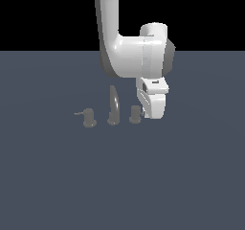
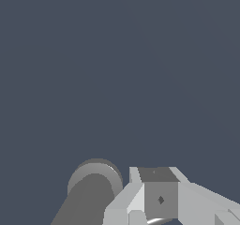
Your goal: Turn on the faucet by rotating a designated handle.
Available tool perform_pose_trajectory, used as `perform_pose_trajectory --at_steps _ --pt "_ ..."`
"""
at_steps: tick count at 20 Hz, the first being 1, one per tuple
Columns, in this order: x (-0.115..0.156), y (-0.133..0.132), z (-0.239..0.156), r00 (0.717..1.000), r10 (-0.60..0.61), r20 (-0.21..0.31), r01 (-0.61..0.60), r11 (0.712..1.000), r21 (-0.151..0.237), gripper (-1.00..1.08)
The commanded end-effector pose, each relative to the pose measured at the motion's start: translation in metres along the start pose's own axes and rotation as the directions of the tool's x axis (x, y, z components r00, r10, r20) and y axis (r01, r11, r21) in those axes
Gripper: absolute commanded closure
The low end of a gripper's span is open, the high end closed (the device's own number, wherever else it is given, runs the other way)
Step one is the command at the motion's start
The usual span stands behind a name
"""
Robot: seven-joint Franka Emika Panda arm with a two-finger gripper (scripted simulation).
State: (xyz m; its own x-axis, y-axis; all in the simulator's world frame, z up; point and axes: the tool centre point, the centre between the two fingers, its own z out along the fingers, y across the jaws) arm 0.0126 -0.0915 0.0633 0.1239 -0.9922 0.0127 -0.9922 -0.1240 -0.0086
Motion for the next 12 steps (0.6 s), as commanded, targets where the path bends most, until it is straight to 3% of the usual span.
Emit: perform_pose_trajectory --at_steps 1,2,3,12 --pt "-0.025 0.005 -0.001 1.000 -0.024 0.013 0.024 1.000 -0.008 1.08" --pt "-0.025 0.005 -0.001 1.000 -0.024 0.013 0.024 1.000 -0.008 1.08" --pt "-0.005 0.005 0.000 1.000 0.000 0.000 0.000 1.000 -0.003 1.08" --pt "-0.064 -0.005 -0.001 1.000 -0.024 0.013 0.024 1.000 -0.008 1.08"
